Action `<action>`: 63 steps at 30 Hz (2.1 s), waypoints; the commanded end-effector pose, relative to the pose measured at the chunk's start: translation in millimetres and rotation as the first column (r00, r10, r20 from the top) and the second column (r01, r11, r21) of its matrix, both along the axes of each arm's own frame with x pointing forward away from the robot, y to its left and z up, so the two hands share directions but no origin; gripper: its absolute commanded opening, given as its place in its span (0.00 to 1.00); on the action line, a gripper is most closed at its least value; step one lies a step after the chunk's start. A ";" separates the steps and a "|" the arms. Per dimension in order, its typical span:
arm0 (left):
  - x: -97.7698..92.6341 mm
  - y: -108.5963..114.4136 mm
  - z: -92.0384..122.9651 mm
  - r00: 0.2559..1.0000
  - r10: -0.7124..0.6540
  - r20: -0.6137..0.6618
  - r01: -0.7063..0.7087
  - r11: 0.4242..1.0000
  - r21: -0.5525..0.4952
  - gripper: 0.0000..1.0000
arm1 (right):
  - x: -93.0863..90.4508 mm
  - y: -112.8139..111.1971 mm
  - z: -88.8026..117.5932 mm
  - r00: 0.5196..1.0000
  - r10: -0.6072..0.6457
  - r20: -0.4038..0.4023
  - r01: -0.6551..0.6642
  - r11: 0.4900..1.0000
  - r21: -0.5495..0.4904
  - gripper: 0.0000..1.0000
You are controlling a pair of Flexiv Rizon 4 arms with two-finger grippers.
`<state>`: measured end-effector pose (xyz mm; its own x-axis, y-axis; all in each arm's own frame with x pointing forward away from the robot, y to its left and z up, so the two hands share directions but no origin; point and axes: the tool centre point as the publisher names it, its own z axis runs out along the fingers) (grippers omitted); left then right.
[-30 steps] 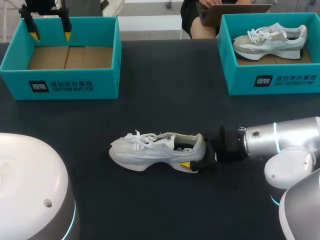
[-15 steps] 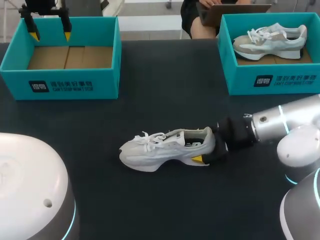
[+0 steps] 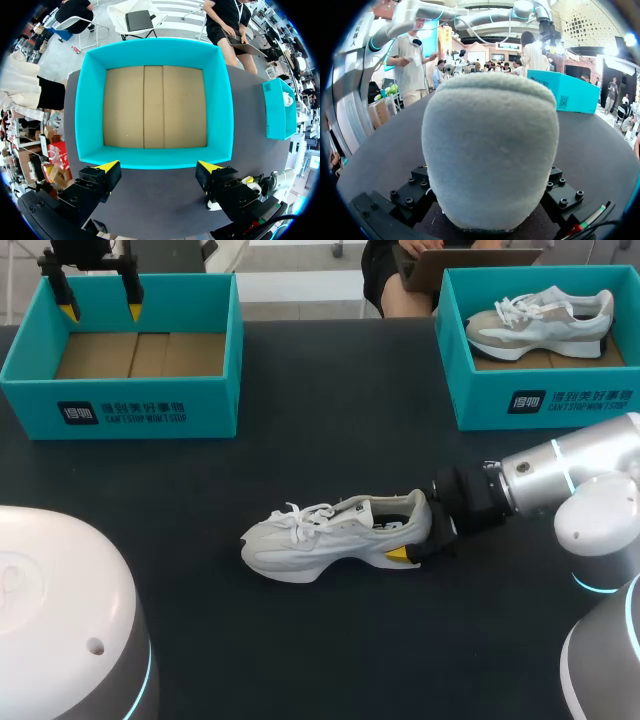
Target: Take the shoe out of the shoebox, open the shoe tongue, remove and reinsert the insole, then place the shoe into the shoebox
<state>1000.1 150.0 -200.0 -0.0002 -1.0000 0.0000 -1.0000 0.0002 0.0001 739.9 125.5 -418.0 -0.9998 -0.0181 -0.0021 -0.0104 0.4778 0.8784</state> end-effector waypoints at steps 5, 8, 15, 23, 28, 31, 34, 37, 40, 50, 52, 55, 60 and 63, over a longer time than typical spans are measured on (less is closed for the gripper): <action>-0.1 0.0 0.0 1.000 0.000 0.000 0.000 1.000 0.000 1.00 | 1.9 3.0 -6.8 1.000 0.000 -0.001 0.000 1.000 -0.004 0.00; -0.1 0.0 0.0 1.000 0.000 0.000 0.000 1.000 0.000 1.00 | 1.9 3.0 -6.8 1.000 0.000 -0.001 0.000 1.000 -0.004 0.00; -0.1 0.0 0.0 1.000 0.000 0.000 0.000 1.000 0.000 1.00 | 1.9 3.0 -6.8 1.000 0.000 -0.001 0.000 1.000 -0.004 0.00; -19.4 -12.2 3.9 0.995 0.096 0.017 -0.096 0.995 -0.030 1.00 | 1.9 3.0 -6.8 1.000 0.000 -0.001 0.000 1.000 -0.004 0.00; -51.2 -34.0 13.2 0.988 0.147 0.038 -0.145 0.989 -0.041 1.00 | 1.9 3.0 -6.8 1.000 0.000 -0.001 0.000 1.000 -0.004 0.00; -65.7 -51.0 12.5 0.988 0.153 0.022 -0.152 0.987 -0.053 1.00 | 1.9 3.0 -6.8 1.000 0.000 -0.001 0.000 1.000 -0.004 0.00; -78.4 -70.8 7.7 0.987 0.163 0.000 -0.163 0.985 -0.056 1.00 | 1.9 3.0 -6.8 1.000 0.000 -0.001 0.000 1.000 -0.004 0.00; -88.4 -91.6 1.5 0.986 0.165 -0.013 -0.166 0.985 -0.040 1.00 | 1.9 3.0 -6.8 1.000 0.000 -0.001 0.000 1.000 -0.004 0.00; -97.4 -112.1 -5.4 0.979 0.199 -0.034 -0.199 0.980 0.007 1.00 | 1.9 3.0 -6.8 1.000 0.000 -0.001 0.000 1.000 -0.004 0.00; -135.4 -183.5 -25.4 0.968 0.238 -0.082 -0.239 0.971 -0.012 1.00 | 1.9 3.0 -6.8 1.000 0.000 -0.001 0.000 1.000 -0.004 0.00; -145.4 -199.4 -26.2 0.969 0.228 -0.095 -0.233 0.972 -0.038 1.00 | 1.9 3.0 -6.8 1.000 0.000 -0.001 0.000 1.000 -0.004 0.00; -154.9 -214.5 -26.2 0.971 0.218 -0.102 -0.224 0.974 -0.046 1.00 | 1.9 3.0 -6.8 1.000 0.000 -0.001 0.000 1.000 -0.004 0.00; -179.4 -240.7 -26.3 0.974 0.195 -0.111 -0.202 0.978 -0.046 1.00 | 1.9 3.0 -6.8 1.000 0.000 -0.001 0.000 1.000 -0.004 0.00; -191.1 -253.9 -28.0 0.976 0.189 -0.110 -0.190 0.982 0.006 1.00 | 1.9 3.0 -6.8 1.000 0.000 -0.001 0.000 1.000 -0.004 0.00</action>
